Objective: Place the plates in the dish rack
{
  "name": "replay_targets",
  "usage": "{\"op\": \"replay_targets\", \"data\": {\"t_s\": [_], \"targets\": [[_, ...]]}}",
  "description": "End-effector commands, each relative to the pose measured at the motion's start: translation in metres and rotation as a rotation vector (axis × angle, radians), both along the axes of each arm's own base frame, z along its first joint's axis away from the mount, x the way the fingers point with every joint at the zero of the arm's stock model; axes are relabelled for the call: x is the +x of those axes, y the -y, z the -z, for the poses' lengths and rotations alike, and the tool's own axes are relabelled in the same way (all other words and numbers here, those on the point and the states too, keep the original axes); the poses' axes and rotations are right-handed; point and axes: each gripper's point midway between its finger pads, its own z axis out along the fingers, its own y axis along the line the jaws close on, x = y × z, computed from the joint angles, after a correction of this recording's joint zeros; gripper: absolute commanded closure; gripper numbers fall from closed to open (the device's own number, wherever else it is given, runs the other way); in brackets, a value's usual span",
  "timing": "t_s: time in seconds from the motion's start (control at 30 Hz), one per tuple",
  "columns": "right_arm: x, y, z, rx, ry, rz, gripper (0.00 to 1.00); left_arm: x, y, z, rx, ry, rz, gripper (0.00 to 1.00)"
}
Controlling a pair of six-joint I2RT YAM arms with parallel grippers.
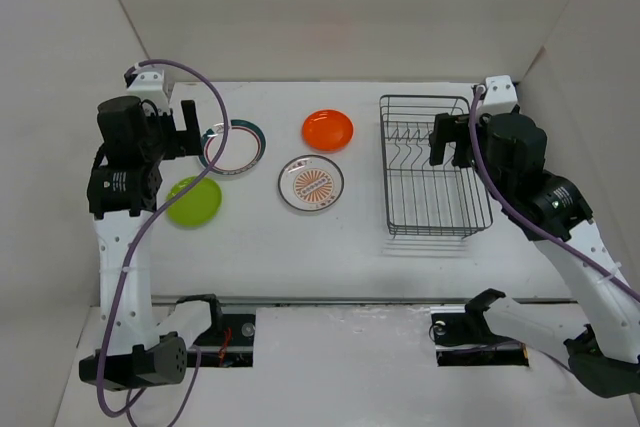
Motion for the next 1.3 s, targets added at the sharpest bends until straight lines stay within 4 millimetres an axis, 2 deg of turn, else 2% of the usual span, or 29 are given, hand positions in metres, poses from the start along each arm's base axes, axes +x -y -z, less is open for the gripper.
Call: {"op": "replay_targets", "data": {"t_s": [0.0, 0.2, 0.3, 0.4, 0.43, 0.47, 0.53, 0.57, 0.6, 0.67, 0.7, 0.73, 0.77, 0.8, 0.83, 0.87, 0.9, 0.97, 1.0, 1.03, 1.07, 1.13, 1.17, 1.23, 1.27], "targets": [[0.004, 0.002, -0.021, 0.053, 0.077, 0.025, 0.0, 0.005, -0.003, -0.008, -0.005, 0.045, -0.021, 0.0], [0.003, 0.001, -0.021, 0.046, 0.077, 0.014, 0.0, 0.006, -0.003, -0.012, -0.003, 0.066, -0.021, 0.0], [0.007, -0.003, -0.013, 0.034, 0.05, 0.002, 0.0, 0.006, -0.001, -0.008, -0.008, 0.058, -0.013, 0.0], [0.008, -0.013, -0.006, 0.041, 0.037, -0.042, 0.0, 0.005, -0.002, 0.011, -0.003, 0.008, -0.009, 0.0], [0.007, -0.022, -0.003, 0.054, 0.031, -0.093, 0.0, 0.002, -0.001, 0.016, 0.02, 0.0, 0.015, 0.0], [0.008, -0.03, -0.006, 0.072, 0.044, -0.129, 0.0, 0.001, -0.002, 0.035, 0.024, -0.036, 0.02, 0.0], [0.008, -0.048, 0.005, 0.091, 0.031, -0.214, 0.0, -0.003, 0.001, 0.047, 0.031, -0.031, 0.06, 0.0], [0.004, -0.063, 0.008, 0.105, 0.027, -0.304, 0.0, -0.006, -0.003, 0.072, 0.042, -0.077, 0.073, 0.0], [0.006, -0.072, 0.012, 0.117, 0.034, -0.34, 0.0, -0.008, -0.003, 0.086, 0.039, -0.108, 0.087, 0.0], [0.005, -0.088, 0.019, 0.132, 0.026, -0.411, 0.0, -0.007, -0.009, 0.099, 0.034, -0.104, 0.096, 0.0], [0.01, -0.094, 0.02, 0.138, 0.036, -0.424, 0.0, -0.009, -0.011, 0.12, 0.039, -0.143, 0.109, 0.0], [0.011, -0.101, 0.032, 0.134, 0.014, -0.444, 0.0, -0.01, -0.013, 0.127, 0.029, -0.148, 0.106, 0.0], [0.011, -0.104, 0.028, 0.141, 0.027, -0.457, 0.0, -0.007, -0.021, 0.133, 0.027, -0.143, 0.103, 0.0], [0.01, -0.112, 0.035, 0.142, 0.01, -0.489, 0.0, -0.007, -0.023, 0.136, 0.027, -0.144, 0.11, 0.0], [0.012, -0.116, 0.033, 0.148, 0.02, -0.5, 0.0, -0.008, -0.027, 0.146, 0.02, -0.168, 0.114, 0.0], [0.014, -0.119, 0.043, 0.143, -0.005, -0.509, 0.0, -0.004, -0.031, 0.151, 0.023, -0.18, 0.121, 0.0], [0.012, -0.124, 0.04, 0.15, 0.007, -0.53, 0.0, -0.004, -0.038, 0.154, 0.003, -0.185, 0.12, 0.0], [0.013, -0.134, 0.045, 0.143, -0.003, -0.564, 0.0, -0.004, -0.046, 0.163, -0.025, -0.207, 0.113, 0.0], [0.013, -0.136, 0.047, 0.146, -0.002, -0.573, 0.0, -0.005, -0.044, 0.173, -0.064, -0.245, 0.152, 0.0], [0.012, -0.142, 0.049, 0.148, -0.005, -0.594, 0.0, -0.007, -0.054, 0.175, -0.09, -0.257, 0.143, 0.0], [0.013, -0.143, 0.051, 0.15, -0.001, -0.595, 0.0, -0.008, -0.056, 0.18, -0.114, -0.275, 0.158, 0.0], [0.014, -0.149, 0.055, 0.153, -0.01, -0.616, 0.0, -0.015, -0.062, 0.202, -0.19, -0.344, 0.182, 0.0], [0.012, -0.153, 0.052, 0.151, 0.002, -0.64, 0.0, -0.015, -0.068, 0.205, -0.204, -0.356, 0.178, 0.0], [0.015, -0.156, 0.065, 0.142, -0.029, -0.639, 0.0, -0.016, -0.079, 0.219, -0.249, -0.39, 0.167, 0.0], [0.012, -0.159, 0.065, 0.134, -0.027, -0.659, 0.0, -0.017, -0.082, 0.224, -0.262, -0.402, 0.155, 0.0]]}}
